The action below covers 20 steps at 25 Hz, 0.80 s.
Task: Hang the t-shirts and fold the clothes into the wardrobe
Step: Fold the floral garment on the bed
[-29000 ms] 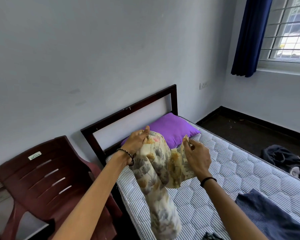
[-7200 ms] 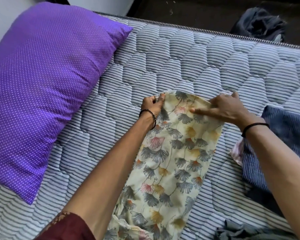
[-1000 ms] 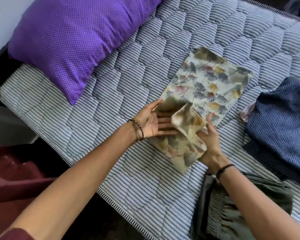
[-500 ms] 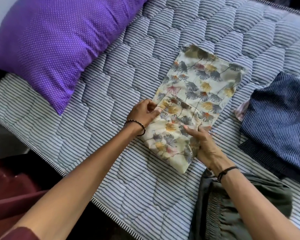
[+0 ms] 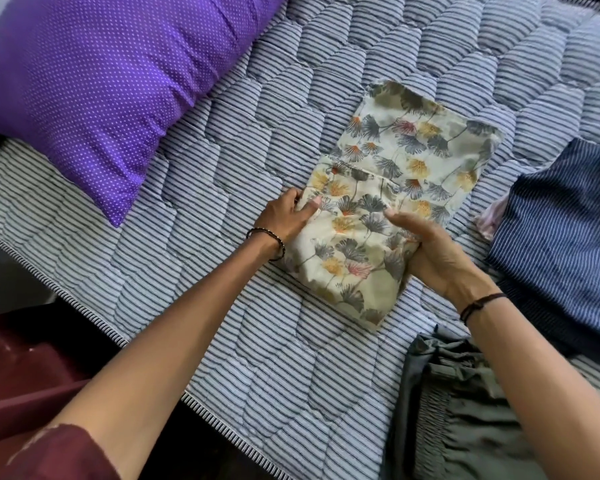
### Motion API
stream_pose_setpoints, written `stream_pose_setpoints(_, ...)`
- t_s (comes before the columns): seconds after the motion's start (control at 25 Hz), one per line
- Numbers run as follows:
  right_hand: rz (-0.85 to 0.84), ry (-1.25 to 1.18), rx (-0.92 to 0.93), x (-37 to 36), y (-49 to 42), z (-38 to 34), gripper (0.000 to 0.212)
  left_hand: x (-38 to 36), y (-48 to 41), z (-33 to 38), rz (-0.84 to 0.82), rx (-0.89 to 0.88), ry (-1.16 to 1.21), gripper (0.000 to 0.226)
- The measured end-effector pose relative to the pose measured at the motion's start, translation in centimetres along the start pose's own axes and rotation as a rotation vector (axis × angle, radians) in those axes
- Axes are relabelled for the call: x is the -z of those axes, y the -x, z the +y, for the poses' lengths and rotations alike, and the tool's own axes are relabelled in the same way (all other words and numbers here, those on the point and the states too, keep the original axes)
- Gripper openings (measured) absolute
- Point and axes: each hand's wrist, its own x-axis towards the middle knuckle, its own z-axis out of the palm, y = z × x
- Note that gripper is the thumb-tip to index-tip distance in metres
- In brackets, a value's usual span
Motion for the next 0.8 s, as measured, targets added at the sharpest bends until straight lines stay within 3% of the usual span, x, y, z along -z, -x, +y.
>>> stream_pose_setpoints(0.08, -0.017, 0.151, 0.013, 0.7, 0.2, 0.2, 0.088, 0.2, -0.1, -0.2, 0.028, -0.061, -0.088, 0.041)
stream_pose_setpoints(0.2, 0.086, 0.249, 0.101, 0.9, 0.6, 0.5, 0.057, -0.3, 0.0, -0.6, 0.085, -0.127, -0.158, 0.039)
stream_pose_setpoints(0.44, 0.242, 0.423, 0.325, 2.8, 1.5, 0.9, 0.022, -0.8, -0.1, -1.3, 0.141, -0.243, -0.197, 0.043)
stream_pose_setpoints(0.68, 0.463, 0.628, 0.534, 1.6, 1.8, 2.5, 0.007, -0.7, 0.6, -1.3, 0.218, -0.49, -0.349, 0.044)
stream_pose_setpoints(0.8, 0.551, 0.693, 0.591, 0.9, 1.6, 3.1, 0.007, -0.5, 0.3, -1.3, 0.213, -0.428, -0.413, 0.043)
